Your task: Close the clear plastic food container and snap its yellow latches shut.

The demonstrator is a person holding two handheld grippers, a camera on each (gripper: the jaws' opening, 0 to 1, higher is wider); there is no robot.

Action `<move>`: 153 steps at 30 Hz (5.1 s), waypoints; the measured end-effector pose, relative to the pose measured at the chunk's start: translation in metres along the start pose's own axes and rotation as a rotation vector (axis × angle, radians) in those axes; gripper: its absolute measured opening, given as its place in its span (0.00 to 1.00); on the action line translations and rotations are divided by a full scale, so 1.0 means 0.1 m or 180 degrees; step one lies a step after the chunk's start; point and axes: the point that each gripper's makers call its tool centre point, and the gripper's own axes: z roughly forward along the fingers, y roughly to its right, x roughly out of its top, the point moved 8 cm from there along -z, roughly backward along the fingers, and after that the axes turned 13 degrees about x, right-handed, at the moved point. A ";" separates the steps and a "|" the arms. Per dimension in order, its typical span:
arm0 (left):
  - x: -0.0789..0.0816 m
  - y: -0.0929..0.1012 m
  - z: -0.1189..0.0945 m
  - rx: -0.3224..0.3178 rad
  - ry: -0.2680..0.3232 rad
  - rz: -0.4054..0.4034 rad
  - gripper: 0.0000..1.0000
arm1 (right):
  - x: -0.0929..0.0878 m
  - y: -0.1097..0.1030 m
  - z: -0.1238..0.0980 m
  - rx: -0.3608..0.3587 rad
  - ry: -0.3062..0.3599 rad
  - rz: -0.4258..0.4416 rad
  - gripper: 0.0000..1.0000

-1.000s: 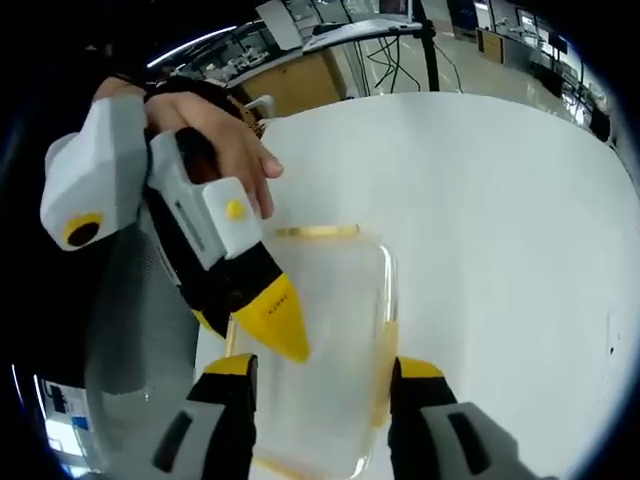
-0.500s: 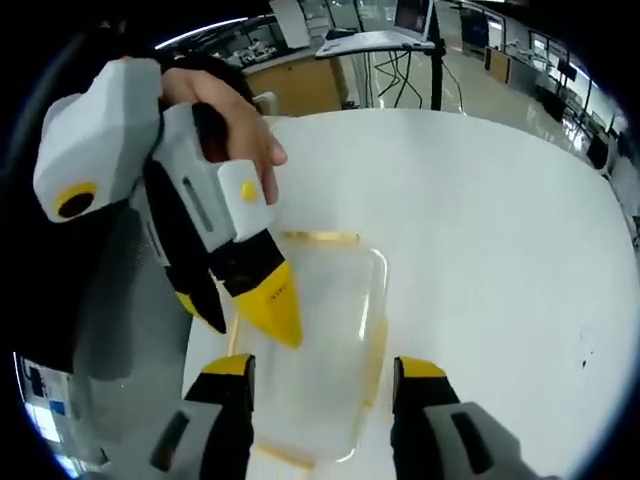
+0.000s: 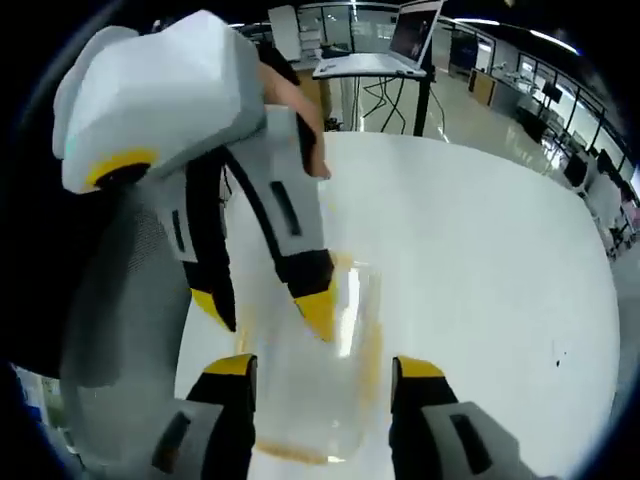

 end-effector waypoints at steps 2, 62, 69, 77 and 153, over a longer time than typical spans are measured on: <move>0.00 -0.03 0.02 -0.0038 -0.0066 0.0074 0.47 | -0.02 -0.06 0.04 -0.0028 -0.0018 -0.0016 0.53; -0.45 -0.07 -0.33 0.1910 0.0202 -0.3009 0.56 | -0.57 -0.67 0.34 -0.2854 0.2367 0.2676 0.64; -0.58 0.07 -0.23 0.1743 0.0316 -0.3835 0.62 | -0.69 -0.68 0.47 -0.2540 0.2741 0.3038 0.65; -0.61 0.10 -0.16 0.1542 0.0220 -0.3897 0.59 | -0.70 -0.64 0.52 -0.2370 0.2798 0.3177 0.63; -0.70 -1.20 0.34 0.1539 0.0136 -0.4064 0.52 | -0.62 0.79 0.10 -0.2125 0.2955 0.3075 0.51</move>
